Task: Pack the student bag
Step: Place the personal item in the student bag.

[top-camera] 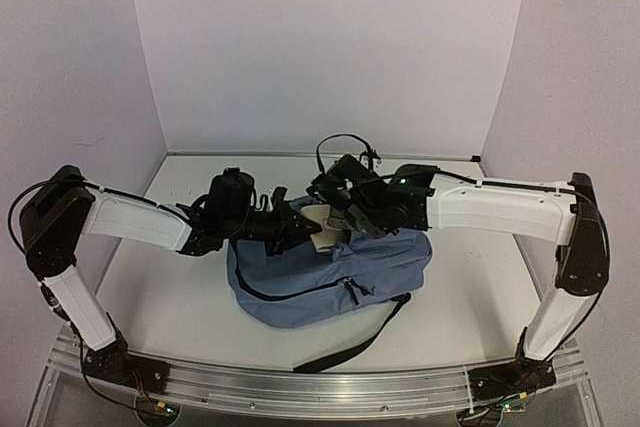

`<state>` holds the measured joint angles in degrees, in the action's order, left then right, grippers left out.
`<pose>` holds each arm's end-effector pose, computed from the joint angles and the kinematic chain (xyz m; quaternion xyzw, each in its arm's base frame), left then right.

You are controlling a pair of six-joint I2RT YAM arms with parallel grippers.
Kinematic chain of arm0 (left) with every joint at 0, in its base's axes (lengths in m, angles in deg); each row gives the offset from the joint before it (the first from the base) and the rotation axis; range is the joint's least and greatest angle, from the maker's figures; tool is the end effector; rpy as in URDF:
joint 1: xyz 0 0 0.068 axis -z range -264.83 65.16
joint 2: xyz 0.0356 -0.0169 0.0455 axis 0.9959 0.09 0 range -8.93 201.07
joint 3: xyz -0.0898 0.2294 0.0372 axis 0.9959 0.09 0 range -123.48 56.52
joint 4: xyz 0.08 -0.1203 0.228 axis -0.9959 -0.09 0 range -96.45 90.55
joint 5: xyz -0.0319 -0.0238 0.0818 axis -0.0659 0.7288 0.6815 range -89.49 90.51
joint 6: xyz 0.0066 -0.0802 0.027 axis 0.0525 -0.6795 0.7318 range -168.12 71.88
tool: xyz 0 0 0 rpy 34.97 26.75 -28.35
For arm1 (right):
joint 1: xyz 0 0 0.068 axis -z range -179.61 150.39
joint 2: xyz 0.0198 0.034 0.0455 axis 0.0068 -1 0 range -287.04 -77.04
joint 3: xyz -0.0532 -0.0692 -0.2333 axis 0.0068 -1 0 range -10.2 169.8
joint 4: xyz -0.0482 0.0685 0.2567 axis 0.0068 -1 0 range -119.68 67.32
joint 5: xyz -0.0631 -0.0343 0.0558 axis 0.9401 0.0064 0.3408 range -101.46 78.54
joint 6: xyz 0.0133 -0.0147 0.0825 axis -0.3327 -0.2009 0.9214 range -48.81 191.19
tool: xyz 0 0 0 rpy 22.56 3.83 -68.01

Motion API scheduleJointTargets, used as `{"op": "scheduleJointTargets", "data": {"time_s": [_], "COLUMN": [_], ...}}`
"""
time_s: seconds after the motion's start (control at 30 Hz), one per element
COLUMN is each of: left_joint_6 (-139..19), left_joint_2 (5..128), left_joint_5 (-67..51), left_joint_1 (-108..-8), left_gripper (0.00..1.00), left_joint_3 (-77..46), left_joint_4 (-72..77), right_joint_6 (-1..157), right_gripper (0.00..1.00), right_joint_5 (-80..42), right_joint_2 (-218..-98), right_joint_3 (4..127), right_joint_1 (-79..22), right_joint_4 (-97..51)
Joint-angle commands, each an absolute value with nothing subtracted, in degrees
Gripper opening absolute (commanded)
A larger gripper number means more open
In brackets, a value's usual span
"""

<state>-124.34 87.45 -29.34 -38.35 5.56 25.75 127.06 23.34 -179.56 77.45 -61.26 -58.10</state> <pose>0.2471 -0.3141 0.1647 -0.0610 0.8038 -0.5864 0.0796 0.2366 0.3488 0.2360 0.0562 0.9015 0.1314 0.4086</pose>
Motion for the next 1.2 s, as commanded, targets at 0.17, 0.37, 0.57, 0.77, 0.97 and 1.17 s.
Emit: {"op": "scheduleJointTargets", "data": {"time_s": [0.17,0.37,0.57,0.77,0.97,1.17], "left_joint_6": [-126.4,-124.0,-121.8,-121.1,-119.1,-115.6], "left_joint_2": [91.3,91.2,91.4,90.4,93.2,97.7], "left_joint_5": [-34.4,-31.5,-29.9,-29.8,-29.7,-28.7], "left_joint_1": [-36.7,-36.7,-36.8,-36.8,-36.9,-36.8], "left_gripper": [0.0,0.0,0.0,0.0,0.0,0.0], "left_joint_3": [4.5,2.4,-1.3,-2.3,-4.9,-9.1], "left_joint_4": [30.3,32.6,34.9,34.3,32.0,28.3], "right_joint_6": [125.6,125.6,127.5,127.9,127.3,127.3], "right_gripper": [0.0,0.0,0.0,0.0,0.0,0.0], "right_joint_5": [22.5,18.0,12.9,12.3,9.5,8.2], "right_joint_2": [-174.0,-172.5,-169.4,-167.6,-167.7,-166.3], "right_joint_3": [74.1,70.0,64.5,61.9,62.7,62.5], "right_joint_1": [-59.5,-59.5,-59.5,-59.5,-59.5,-59.7], "right_joint_4": [-46.0,-44.1,-39.8,-38.5,-37.6,-36.6]}}
